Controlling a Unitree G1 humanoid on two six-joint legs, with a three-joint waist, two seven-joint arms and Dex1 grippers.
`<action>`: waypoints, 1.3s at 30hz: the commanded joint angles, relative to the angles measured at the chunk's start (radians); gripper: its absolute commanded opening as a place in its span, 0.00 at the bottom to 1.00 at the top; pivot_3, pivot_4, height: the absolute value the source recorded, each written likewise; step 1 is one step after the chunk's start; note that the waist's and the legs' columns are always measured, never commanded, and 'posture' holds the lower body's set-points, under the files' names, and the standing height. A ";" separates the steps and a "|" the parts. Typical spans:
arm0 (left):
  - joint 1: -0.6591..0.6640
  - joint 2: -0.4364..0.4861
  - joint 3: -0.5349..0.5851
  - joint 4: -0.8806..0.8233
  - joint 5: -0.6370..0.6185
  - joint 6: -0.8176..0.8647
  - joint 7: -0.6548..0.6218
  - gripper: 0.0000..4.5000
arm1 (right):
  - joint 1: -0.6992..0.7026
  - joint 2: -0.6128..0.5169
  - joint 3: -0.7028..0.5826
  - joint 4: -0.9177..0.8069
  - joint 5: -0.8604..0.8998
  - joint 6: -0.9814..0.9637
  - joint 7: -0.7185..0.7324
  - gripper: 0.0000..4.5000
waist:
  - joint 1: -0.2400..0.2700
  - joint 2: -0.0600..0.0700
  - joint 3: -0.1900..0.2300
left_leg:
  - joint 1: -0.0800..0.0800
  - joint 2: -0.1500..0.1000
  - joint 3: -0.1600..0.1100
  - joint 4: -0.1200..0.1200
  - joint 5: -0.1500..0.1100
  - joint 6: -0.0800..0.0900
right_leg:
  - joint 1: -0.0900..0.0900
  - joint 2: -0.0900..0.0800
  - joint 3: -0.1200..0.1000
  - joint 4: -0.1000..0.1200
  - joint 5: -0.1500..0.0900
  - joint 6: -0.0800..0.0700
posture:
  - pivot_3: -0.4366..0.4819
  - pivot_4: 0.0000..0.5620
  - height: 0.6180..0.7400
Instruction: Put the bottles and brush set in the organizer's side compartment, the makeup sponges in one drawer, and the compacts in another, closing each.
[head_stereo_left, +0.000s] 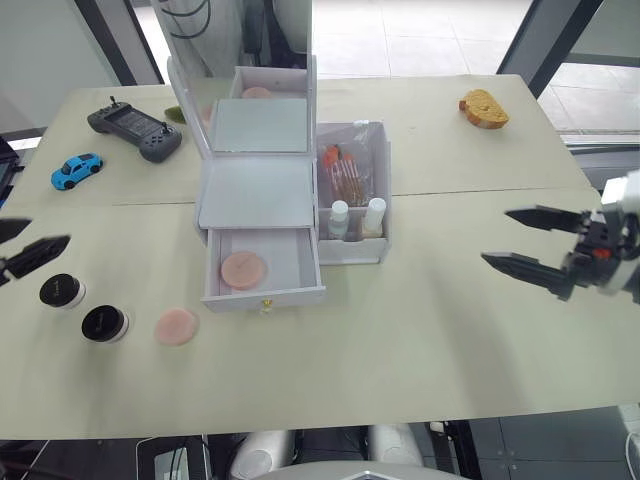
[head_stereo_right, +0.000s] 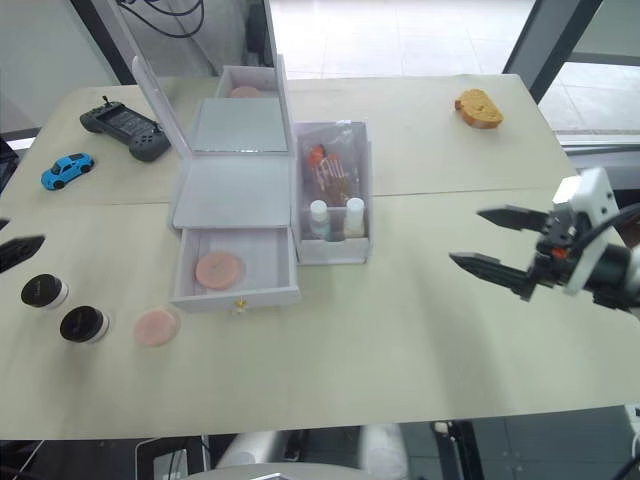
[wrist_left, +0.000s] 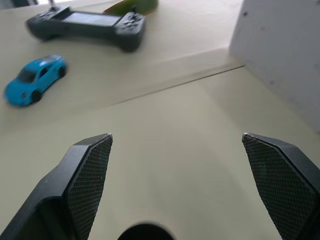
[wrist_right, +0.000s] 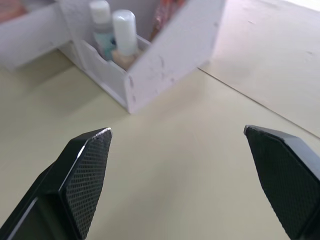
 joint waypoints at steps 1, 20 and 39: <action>0.036 0.046 0.101 0.107 -0.005 -0.102 0.052 0.99 | 0.070 0.047 -0.101 0.042 -0.005 -0.060 -0.014 1.00 | 0.001 0.000 0.000 | 0.000 0.000 0.000 -0.001 0.000 0.000 | 0.001 0.000 0.000 -0.002 0.000 0.000 | 0.48 0.27 0.95; 0.178 -0.068 0.035 -0.554 -0.137 0.215 0.000 0.99 | -0.168 -0.071 0.139 -0.185 0.119 0.137 -0.047 1.00 | -0.024 0.002 0.000 | -0.001 0.002 -0.004 -0.001 0.000 0.000 | 0.005 -0.008 0.000 -0.002 0.000 0.000 | 0.48 0.27 1.00; 0.531 -0.209 0.120 -1.206 -0.252 0.690 0.237 0.99 | -0.752 -0.121 0.467 -0.231 0.321 0.362 0.109 1.00 | 0.008 0.006 0.000 | -0.001 -0.002 -0.021 0.005 0.000 0.000 | 0.015 -0.011 -0.012 -0.010 0.000 -0.001 | 0.48 0.27 1.00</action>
